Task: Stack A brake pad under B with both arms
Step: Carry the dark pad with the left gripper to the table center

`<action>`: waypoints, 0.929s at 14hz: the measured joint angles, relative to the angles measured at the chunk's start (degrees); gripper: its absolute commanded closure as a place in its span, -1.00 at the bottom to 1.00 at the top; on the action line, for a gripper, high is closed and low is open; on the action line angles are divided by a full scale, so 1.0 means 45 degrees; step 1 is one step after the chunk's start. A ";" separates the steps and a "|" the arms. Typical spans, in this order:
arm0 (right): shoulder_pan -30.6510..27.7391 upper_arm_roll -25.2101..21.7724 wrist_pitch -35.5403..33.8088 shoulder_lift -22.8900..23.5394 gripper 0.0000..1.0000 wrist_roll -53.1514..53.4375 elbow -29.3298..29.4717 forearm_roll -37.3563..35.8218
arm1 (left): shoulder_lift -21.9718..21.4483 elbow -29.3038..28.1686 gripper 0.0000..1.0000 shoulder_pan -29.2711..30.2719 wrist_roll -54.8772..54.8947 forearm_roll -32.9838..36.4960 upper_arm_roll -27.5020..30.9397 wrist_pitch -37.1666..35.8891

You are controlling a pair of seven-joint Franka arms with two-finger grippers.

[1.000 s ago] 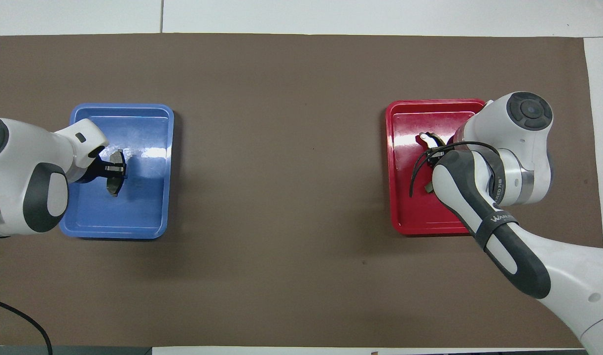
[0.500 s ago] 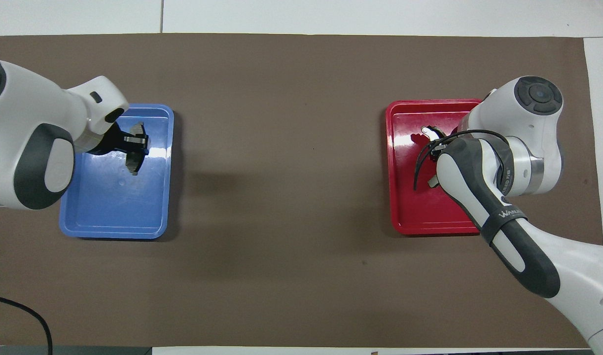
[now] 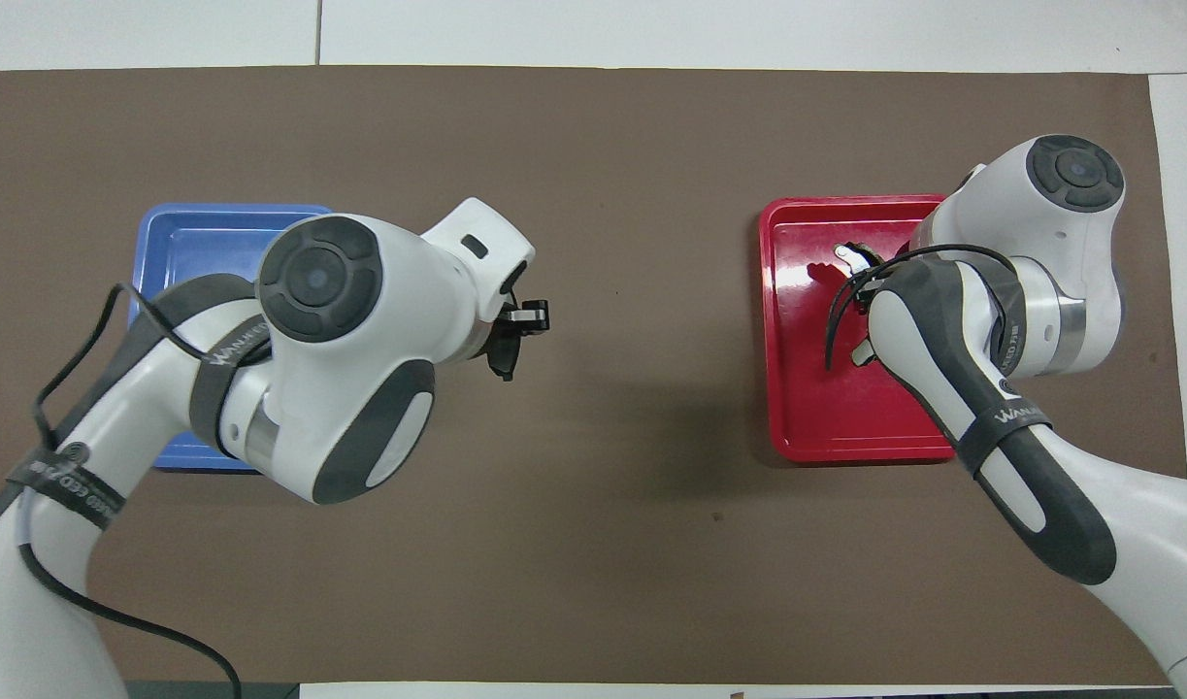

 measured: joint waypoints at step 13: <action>-0.0122 -0.0005 -0.0024 -0.0001 1.00 -0.0019 0.0093 -0.0001 | 0.4873 0.1668 0.98 -0.2245 -0.3710 0.4315 -0.0046 0.1221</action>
